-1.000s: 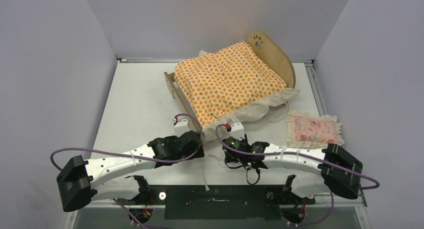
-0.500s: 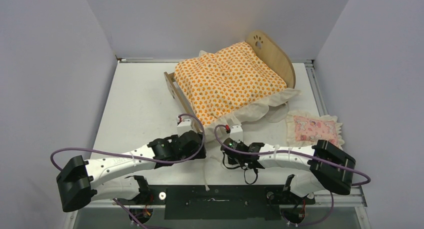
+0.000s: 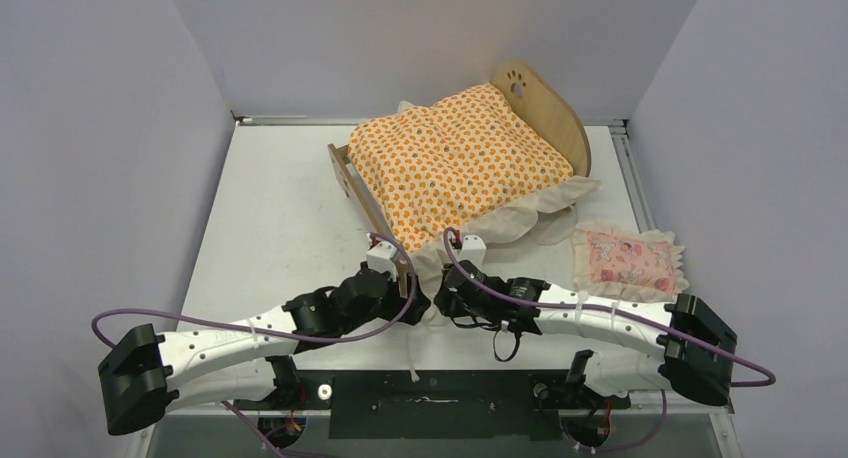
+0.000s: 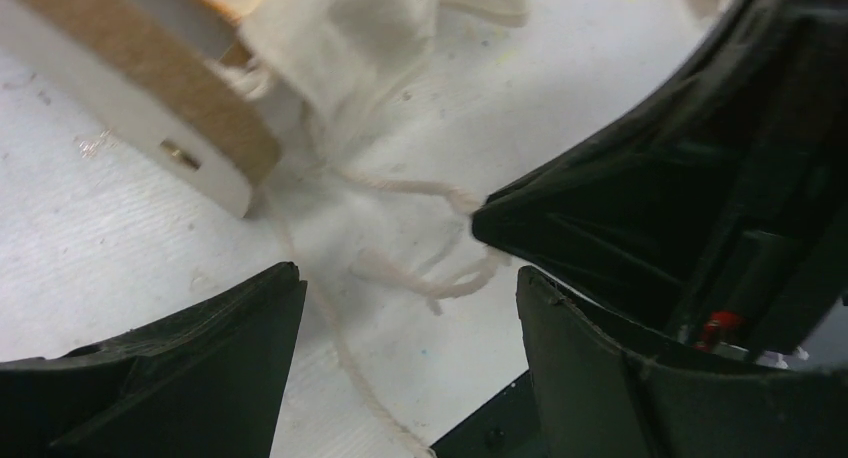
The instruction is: Set up the pet bed
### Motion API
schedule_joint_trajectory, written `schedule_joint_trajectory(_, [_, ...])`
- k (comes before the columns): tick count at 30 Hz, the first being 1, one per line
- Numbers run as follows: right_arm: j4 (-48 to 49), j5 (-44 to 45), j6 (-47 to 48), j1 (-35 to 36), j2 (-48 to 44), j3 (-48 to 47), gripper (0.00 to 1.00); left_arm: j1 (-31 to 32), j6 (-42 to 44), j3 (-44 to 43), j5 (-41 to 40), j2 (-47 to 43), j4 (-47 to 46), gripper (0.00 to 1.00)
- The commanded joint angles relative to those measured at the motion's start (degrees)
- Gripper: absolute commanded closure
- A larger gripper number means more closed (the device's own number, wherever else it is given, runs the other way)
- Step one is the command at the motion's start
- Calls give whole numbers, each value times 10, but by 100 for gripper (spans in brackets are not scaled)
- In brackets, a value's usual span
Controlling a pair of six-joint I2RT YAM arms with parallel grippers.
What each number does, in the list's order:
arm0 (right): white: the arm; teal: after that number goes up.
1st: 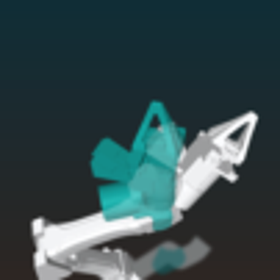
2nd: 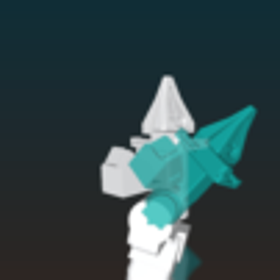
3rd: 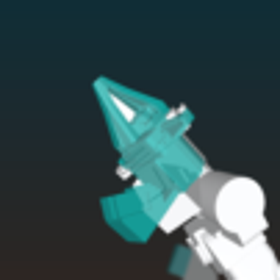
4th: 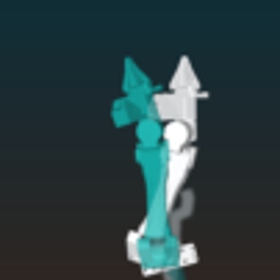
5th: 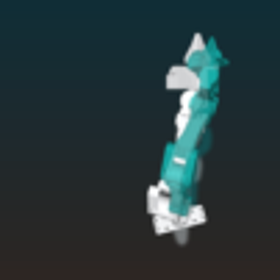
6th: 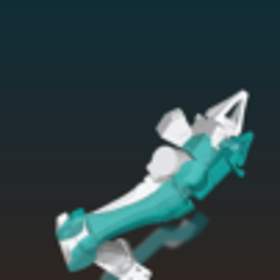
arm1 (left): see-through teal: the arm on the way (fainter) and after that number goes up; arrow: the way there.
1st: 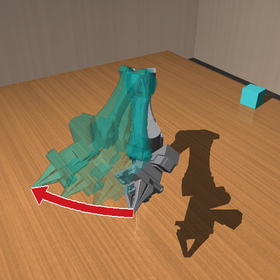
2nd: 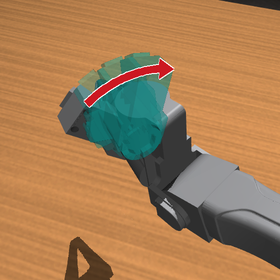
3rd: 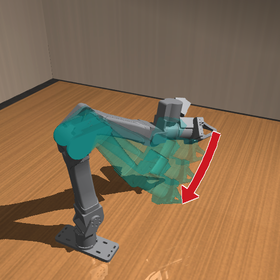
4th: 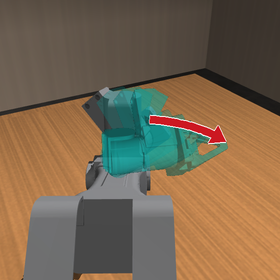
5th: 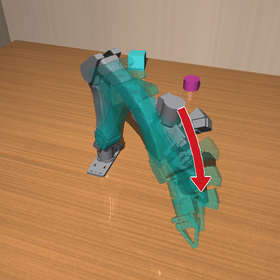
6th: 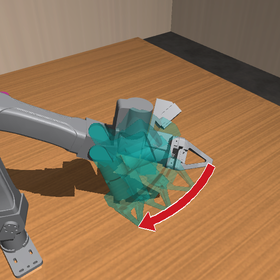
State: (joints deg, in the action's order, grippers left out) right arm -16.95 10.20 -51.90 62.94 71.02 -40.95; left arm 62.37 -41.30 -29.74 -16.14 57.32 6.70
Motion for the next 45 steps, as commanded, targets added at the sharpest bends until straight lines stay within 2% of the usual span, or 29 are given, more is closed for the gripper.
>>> schedule_joint_trajectory(1, [31,2,-42,-10,-12,-30,95,14,64,-3,24,9,-123,24])
schedule_joint_trajectory(7, [59,-24,-82,-25,-8,-28,95,21,68,20,34,29,-163,28])
schedule_joint_trajectory(19, [90,-30,-122,-28,-2,-32,95,43,70,76,-12,44,-228,34])
schedule_joint_trajectory(21, [92,-35,-127,-28,-2,-31,95,43,74,73,-18,54,-235,39])
schedule_joint_trajectory(22, [92,-36,-129,-28,-3,-30,95,43,75,71,-17,62,-236,45])
schedule_joint_trajectory(24, [92,-37,-130,-28,-7,-29,95,43,75,61,-21,75,-222,63])
schedule_joint_trajectory(26, [85,-36,-127,-29,-9,-27,95,43,69,42,-26,85,-181,84])
schedule_joint_trajectory(28, [77,-36,-122,-29,-9,-24,95,43,63,20,-27,83,-118,100])
schedule_joint_trajectory(36, [61,-36,-78,-28,4,-1,95,43,43,-92,-98,33,239,100])
schedule_joint_trajectory(41, [91,-96,-38,-24,64,-11,91,43,36,-128,-108,38,326,100])
schedule_joint_trajectory(45, [93,-88,-16,-3,112,-25,83,43,0,-124,-110,63,349,100])
